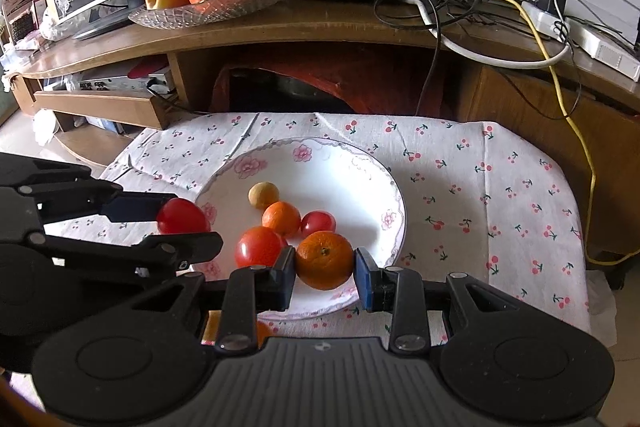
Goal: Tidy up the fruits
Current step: 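Carry the tomato and mandarin over the white bowl and open both tools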
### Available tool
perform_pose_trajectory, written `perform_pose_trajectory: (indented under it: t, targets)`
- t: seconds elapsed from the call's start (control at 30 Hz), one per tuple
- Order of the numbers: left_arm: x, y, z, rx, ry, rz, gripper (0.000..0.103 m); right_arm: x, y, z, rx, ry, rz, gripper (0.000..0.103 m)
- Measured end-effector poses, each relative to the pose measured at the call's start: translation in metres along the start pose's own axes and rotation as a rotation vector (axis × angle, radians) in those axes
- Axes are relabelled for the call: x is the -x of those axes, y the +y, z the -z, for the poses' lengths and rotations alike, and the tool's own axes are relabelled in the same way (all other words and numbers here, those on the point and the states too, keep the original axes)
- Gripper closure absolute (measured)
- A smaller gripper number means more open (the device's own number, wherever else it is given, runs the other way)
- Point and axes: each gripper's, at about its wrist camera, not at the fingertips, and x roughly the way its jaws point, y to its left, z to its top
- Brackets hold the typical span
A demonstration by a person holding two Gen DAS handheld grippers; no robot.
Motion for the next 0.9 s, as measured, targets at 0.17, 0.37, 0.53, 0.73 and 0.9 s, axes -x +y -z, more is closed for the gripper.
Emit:
perform_pose_trajectory:
  t: [0.17,0.37,0.53,0.73,0.9]
  targets:
    - [-0.009,0.004,-0.003,0.010,0.005,0.000,0.060,-0.007,-0.002,-0.003,0.000,-0.001,0.003,0.070]
    - [-0.019,0.005,-0.002,0.012,0.024,0.000,0.059,-0.020,-0.004,-0.004,0.010,0.015,0.007,0.070]
    - [-0.023,0.006,-0.001,0.018,0.031,-0.002,0.059,-0.024,-0.004,-0.003,0.016,0.019,0.010,0.070]
    - [-0.027,0.005,0.001,0.018,0.040,-0.006,0.059,-0.026,-0.003,-0.002,0.026,0.025,0.015,0.070]
    - [-0.028,0.005,0.001,0.018,0.048,-0.006,0.059,-0.027,-0.002,-0.002,0.032,0.027,0.015,0.069]
